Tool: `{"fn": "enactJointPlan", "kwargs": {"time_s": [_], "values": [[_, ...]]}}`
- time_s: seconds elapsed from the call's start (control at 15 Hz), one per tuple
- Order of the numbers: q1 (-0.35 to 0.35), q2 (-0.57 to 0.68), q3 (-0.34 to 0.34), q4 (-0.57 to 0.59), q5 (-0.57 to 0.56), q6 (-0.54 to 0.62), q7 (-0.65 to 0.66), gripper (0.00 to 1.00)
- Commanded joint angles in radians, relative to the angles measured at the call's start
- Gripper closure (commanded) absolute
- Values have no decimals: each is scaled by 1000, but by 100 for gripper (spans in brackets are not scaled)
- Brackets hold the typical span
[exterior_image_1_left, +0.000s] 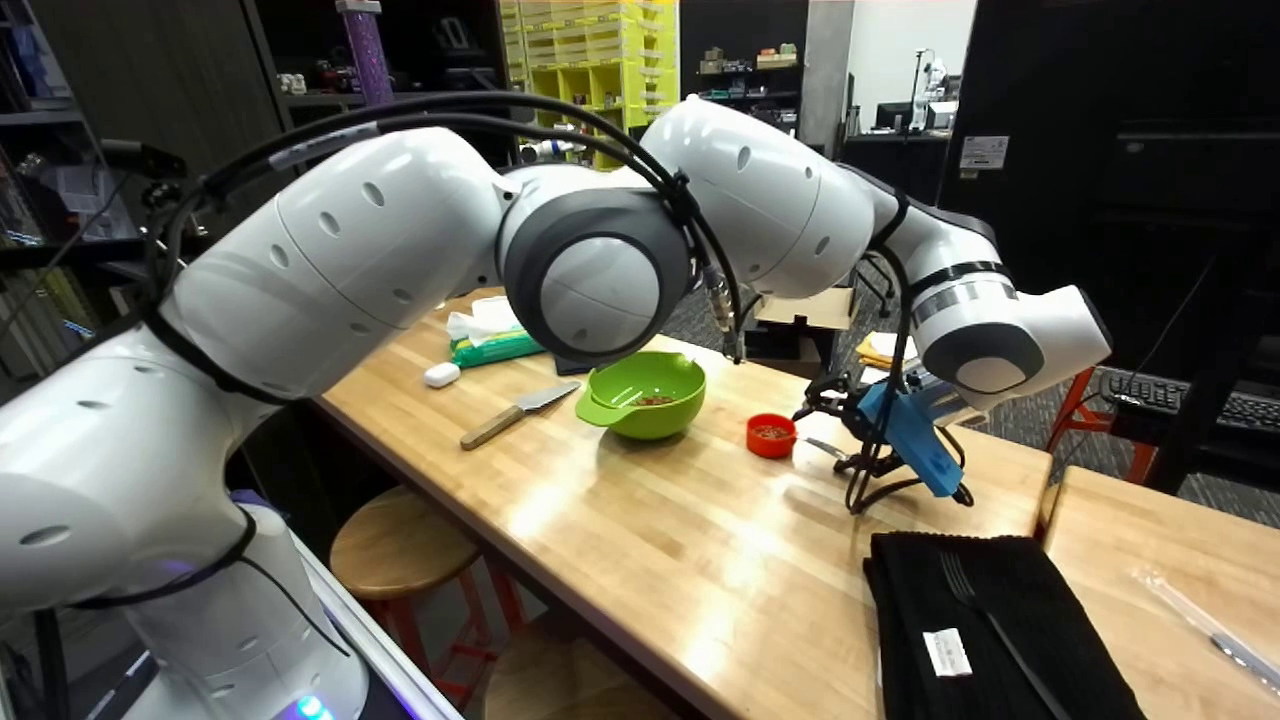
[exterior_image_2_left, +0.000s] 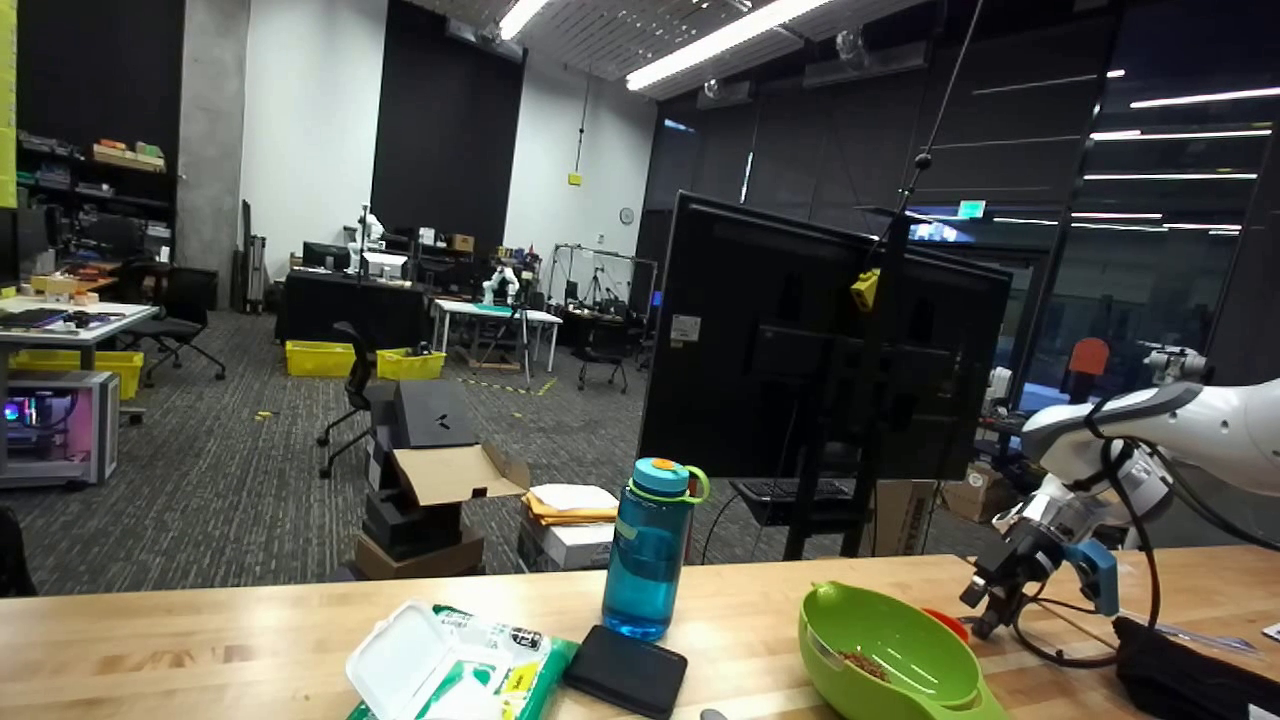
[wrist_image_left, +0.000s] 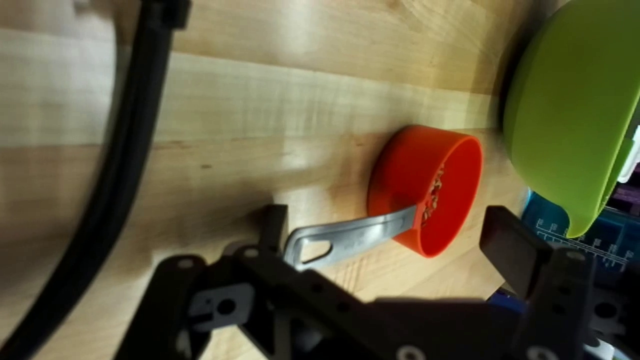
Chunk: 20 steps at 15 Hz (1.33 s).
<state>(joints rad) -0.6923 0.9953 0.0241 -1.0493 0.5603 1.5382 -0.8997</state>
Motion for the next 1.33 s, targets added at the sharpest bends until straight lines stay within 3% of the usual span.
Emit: {"fn": "enactJointPlan", "kwargs": {"time_s": [0.0,0.47,0.53,0.6,0.67,0.8,0.93,1.13,1.27], "values": [[-8,33,11,33,6,-33,-11,0],[-10,42,11,45,8,-43,-13,0],[-10,42,10,46,8,-44,-13,15],[-10,44,11,49,8,-46,-13,9],[-10,44,10,50,7,-46,-13,29],[-10,45,10,51,6,-47,-16,26],[-10,47,9,50,5,-46,-18,16],[-9,47,10,49,5,-52,-18,11],[-9,47,11,50,5,-52,-18,21]]}}
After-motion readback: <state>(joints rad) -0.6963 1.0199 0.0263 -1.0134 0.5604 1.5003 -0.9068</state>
